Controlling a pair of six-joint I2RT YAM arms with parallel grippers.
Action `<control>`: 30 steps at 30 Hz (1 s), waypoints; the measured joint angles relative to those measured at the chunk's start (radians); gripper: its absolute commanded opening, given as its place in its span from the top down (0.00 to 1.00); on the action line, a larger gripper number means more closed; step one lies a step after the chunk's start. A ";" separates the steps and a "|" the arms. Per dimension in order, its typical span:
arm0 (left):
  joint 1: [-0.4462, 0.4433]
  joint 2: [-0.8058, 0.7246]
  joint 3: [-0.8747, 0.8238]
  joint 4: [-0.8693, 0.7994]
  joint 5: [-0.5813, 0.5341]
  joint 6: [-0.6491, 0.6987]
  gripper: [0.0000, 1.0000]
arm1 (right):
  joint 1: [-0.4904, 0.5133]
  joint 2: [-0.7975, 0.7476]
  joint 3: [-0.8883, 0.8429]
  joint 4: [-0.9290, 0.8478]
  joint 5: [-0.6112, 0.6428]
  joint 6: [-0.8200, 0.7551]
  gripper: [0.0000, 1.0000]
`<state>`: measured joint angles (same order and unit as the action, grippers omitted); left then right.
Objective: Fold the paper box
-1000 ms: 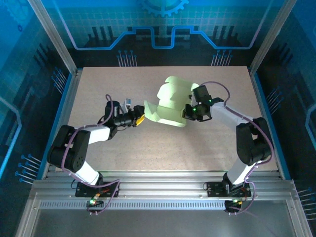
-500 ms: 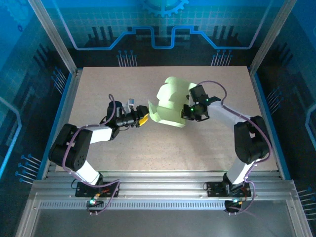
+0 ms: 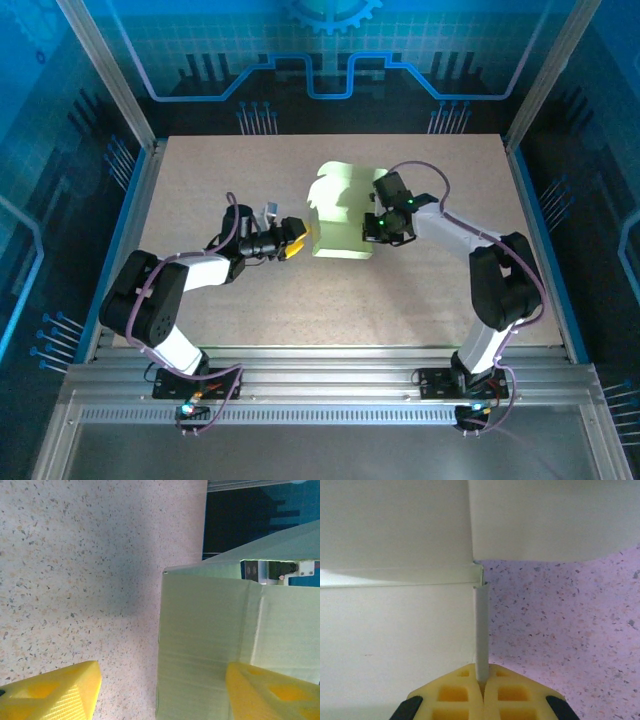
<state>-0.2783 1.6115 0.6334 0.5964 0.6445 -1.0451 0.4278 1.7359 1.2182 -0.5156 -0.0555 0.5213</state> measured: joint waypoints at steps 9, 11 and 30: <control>-0.005 0.004 0.000 -0.016 0.000 0.000 0.28 | 0.042 0.028 0.043 -0.030 0.056 -0.018 1.00; -0.005 0.004 0.000 -0.019 -0.001 0.001 0.25 | 0.046 0.034 0.053 -0.043 0.073 -0.021 1.00; -0.013 0.029 0.001 -0.002 -0.001 -0.018 0.38 | 0.079 0.049 0.079 -0.086 0.142 -0.044 1.00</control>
<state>-0.2916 1.6409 0.6342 0.5949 0.6437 -1.0634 0.5072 1.7847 1.2972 -0.6014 0.0864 0.4770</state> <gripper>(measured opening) 0.652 0.052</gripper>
